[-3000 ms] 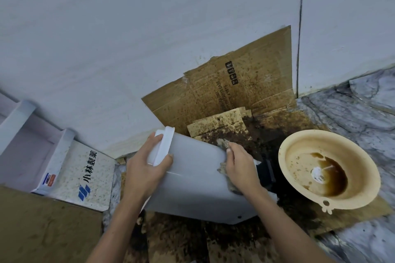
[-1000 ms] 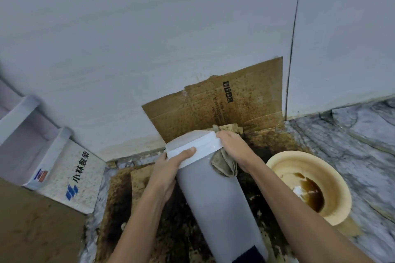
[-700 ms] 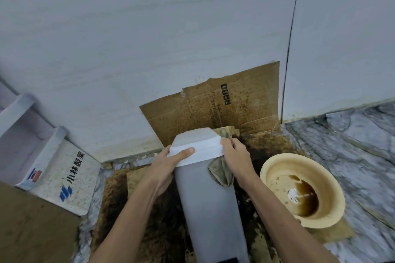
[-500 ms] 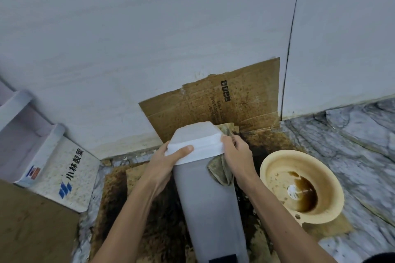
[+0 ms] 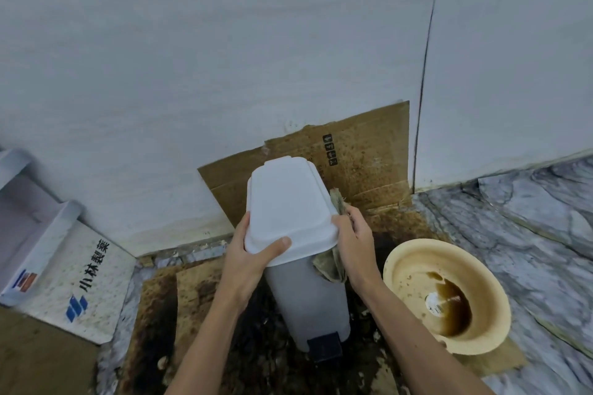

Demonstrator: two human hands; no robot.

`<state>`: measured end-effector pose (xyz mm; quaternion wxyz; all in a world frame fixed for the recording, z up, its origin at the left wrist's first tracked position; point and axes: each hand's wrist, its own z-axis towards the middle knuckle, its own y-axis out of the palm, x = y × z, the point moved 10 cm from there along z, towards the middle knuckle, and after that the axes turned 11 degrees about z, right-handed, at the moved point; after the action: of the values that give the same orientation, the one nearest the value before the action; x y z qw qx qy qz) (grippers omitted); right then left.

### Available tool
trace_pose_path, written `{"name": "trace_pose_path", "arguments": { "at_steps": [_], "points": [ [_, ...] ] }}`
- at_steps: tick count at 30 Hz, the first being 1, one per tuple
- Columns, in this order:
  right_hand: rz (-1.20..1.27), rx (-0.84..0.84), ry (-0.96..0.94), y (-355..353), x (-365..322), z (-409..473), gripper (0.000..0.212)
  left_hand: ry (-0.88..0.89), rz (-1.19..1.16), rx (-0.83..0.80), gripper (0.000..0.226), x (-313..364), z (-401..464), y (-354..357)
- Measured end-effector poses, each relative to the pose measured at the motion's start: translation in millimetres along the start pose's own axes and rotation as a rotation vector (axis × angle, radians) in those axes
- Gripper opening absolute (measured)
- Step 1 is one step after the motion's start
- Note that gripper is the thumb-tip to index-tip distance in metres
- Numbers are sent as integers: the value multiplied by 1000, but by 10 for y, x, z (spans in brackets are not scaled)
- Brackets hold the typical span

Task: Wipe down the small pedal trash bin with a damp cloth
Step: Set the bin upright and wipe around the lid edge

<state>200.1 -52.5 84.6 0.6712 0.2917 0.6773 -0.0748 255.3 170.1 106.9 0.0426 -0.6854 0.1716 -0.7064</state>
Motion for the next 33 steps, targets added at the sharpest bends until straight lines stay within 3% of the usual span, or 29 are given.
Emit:
{"name": "trace_pose_path", "arguments": {
  "at_steps": [6, 13, 19, 27, 33],
  "points": [
    [80, 38, 33, -215, 382, -118, 33, 33, 83, -27, 90, -197, -91, 135],
    [61, 37, 40, -339, 558, -198, 34, 40, 121, -23, 122, -423, -241, 202],
    [9, -23, 42, -287, 625, -399, 23, 29, 140, -58, 120, -557, -431, 154],
    [-156, -11, -58, -358, 460, -685, 40, 87, 213, -109, 103, -420, -595, 157],
    [-306, -66, -179, -358, 367, -794, 39, 138, 253, -44, 115, -342, -513, 140]
  ]
}}
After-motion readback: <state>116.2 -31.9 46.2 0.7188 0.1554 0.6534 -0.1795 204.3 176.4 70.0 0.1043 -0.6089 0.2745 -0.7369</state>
